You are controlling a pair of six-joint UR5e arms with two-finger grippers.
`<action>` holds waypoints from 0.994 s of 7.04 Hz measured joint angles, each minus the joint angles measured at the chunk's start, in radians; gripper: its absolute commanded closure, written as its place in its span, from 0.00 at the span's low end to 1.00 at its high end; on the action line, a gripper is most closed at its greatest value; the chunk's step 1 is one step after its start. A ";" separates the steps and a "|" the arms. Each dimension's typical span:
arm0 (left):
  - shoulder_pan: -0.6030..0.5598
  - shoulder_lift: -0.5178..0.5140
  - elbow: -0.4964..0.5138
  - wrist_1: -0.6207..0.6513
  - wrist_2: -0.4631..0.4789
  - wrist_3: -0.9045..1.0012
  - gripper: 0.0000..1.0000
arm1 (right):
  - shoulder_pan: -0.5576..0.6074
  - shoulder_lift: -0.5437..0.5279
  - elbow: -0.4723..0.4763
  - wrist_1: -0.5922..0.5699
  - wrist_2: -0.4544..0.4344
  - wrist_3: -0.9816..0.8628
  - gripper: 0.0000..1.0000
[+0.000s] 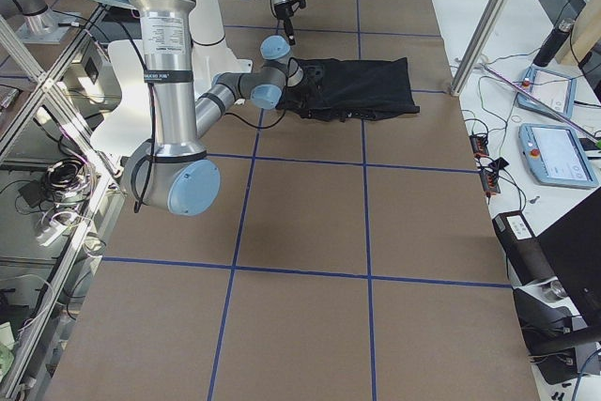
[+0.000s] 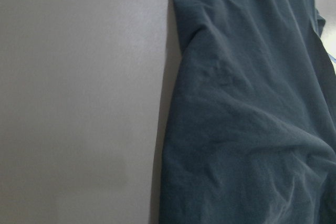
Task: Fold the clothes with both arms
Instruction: 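Lower the left gripper to the shirt's corner nearest the robot and grasp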
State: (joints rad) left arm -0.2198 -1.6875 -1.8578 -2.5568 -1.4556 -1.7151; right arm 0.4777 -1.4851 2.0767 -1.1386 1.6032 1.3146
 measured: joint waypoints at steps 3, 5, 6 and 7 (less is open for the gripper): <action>0.037 -0.075 0.046 0.069 0.013 -0.060 0.10 | 0.000 0.003 0.000 0.000 0.000 0.000 0.00; 0.044 -0.087 0.059 0.073 0.013 -0.062 0.36 | 0.000 0.003 0.001 0.000 0.000 0.000 0.00; 0.044 -0.091 0.059 0.073 0.013 -0.065 0.42 | 0.000 0.003 0.002 0.000 0.000 0.000 0.00; 0.045 -0.093 0.060 0.073 0.014 -0.067 0.41 | 0.000 0.003 0.002 0.000 0.000 0.000 0.00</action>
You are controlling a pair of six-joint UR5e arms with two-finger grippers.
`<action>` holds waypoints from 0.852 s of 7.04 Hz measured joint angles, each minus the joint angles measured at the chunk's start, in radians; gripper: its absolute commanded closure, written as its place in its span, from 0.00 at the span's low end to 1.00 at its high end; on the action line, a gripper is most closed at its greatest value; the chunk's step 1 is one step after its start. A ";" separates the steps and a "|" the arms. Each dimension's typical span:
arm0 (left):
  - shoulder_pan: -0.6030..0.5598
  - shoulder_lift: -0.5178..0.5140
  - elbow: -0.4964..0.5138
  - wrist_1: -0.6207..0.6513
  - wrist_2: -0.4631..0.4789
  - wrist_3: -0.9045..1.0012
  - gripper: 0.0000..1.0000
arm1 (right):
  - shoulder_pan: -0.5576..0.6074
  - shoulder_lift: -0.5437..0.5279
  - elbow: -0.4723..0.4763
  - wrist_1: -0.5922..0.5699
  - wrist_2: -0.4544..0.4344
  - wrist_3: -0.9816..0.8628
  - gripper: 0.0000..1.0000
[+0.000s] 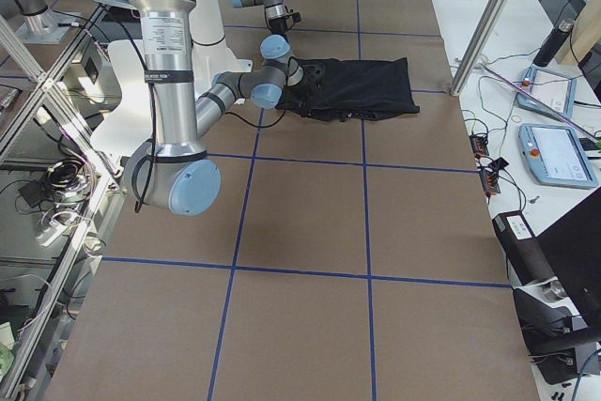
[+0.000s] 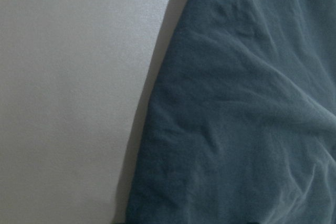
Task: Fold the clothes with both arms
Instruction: 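Lower the left gripper to the shirt's corner nearest the robot and grasp, then move the right gripper to the shirt's edge nearest the robot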
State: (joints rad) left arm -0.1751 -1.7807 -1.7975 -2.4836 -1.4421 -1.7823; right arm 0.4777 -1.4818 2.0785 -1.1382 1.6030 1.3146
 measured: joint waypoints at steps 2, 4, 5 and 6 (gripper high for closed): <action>0.000 0.004 0.001 0.000 0.000 -0.001 0.34 | 0.000 0.000 0.001 0.000 0.000 0.000 0.00; 0.000 0.009 0.001 0.000 0.000 0.001 0.44 | 0.001 0.002 0.002 0.000 0.001 0.000 0.00; 0.000 0.010 0.002 0.000 0.000 0.001 0.67 | 0.001 0.002 0.002 0.000 0.001 0.000 0.00; 0.000 0.010 0.003 0.000 0.000 0.001 1.00 | 0.000 0.003 0.002 0.000 0.002 0.000 0.00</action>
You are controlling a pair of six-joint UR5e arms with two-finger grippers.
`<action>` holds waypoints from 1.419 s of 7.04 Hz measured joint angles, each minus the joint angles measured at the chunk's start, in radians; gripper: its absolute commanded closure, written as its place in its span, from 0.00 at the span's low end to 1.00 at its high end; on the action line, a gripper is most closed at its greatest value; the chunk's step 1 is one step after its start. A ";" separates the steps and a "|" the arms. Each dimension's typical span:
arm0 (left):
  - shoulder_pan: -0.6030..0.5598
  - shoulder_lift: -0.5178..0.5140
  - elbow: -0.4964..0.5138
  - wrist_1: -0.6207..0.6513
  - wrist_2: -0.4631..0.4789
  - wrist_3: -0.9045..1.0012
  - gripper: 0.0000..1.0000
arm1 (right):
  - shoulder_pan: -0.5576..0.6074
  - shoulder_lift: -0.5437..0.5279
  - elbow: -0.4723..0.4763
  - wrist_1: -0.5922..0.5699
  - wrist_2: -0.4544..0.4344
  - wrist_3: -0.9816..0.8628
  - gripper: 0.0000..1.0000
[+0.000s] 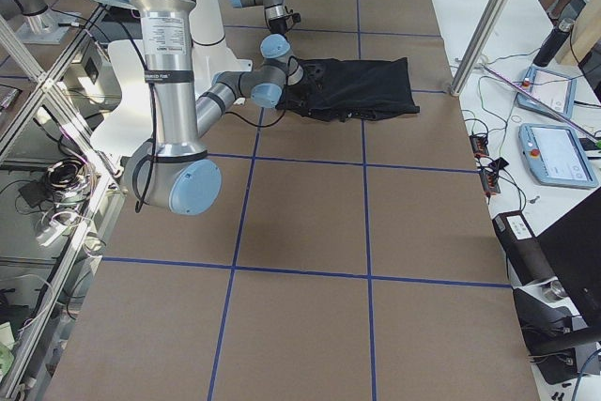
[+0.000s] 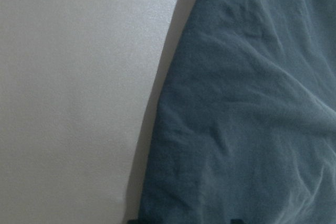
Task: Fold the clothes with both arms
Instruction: 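Move the right gripper to the shirt's edge nearest the robot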
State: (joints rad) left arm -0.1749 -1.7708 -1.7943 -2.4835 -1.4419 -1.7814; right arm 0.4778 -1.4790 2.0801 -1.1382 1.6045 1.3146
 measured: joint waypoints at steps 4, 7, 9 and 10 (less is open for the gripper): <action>-0.011 0.021 -0.019 0.000 -0.002 0.009 1.00 | -0.008 0.025 -0.002 -0.002 -0.008 0.004 0.00; -0.015 0.124 -0.113 -0.001 -0.011 0.014 1.00 | -0.080 0.094 -0.010 -0.053 -0.071 0.124 0.03; -0.014 0.155 -0.142 -0.001 -0.009 0.014 1.00 | -0.163 0.199 -0.024 -0.191 -0.146 0.275 0.05; -0.014 0.156 -0.145 -0.002 -0.008 0.014 1.00 | -0.196 0.227 -0.048 -0.219 -0.188 0.346 0.06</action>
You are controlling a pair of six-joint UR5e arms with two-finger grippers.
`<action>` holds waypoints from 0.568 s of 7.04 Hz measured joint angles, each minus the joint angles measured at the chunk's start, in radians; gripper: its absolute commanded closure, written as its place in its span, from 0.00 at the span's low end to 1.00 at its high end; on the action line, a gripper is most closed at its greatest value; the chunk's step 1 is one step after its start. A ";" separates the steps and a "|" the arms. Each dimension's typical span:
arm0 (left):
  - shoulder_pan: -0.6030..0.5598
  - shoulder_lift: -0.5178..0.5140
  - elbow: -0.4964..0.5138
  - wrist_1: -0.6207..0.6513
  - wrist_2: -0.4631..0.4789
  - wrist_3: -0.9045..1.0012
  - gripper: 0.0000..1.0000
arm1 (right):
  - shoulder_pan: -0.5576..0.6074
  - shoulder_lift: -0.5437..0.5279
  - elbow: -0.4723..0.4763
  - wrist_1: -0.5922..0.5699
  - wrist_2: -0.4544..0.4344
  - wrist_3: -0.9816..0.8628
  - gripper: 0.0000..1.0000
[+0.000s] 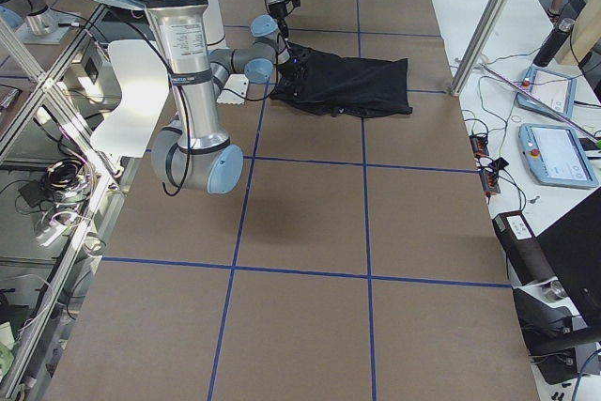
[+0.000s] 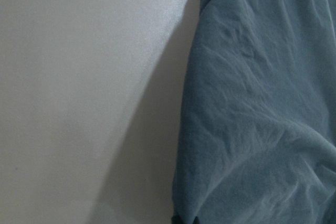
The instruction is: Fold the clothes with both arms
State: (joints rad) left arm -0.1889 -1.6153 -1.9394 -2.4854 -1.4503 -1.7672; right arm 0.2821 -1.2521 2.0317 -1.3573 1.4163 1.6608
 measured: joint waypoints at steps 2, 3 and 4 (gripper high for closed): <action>0.001 -0.001 -0.001 0.000 0.002 -0.001 1.00 | -0.030 0.053 -0.066 -0.009 -0.071 0.093 0.06; 0.001 -0.002 -0.001 -0.001 0.002 -0.001 1.00 | -0.040 0.069 -0.093 -0.008 -0.111 0.115 0.06; 0.001 -0.003 -0.001 -0.001 0.003 -0.001 1.00 | -0.048 0.080 -0.115 -0.007 -0.141 0.133 0.06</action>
State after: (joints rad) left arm -0.1874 -1.6186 -1.9405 -2.4864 -1.4471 -1.7686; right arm 0.2340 -1.1724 1.9169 -1.3640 1.2758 1.7937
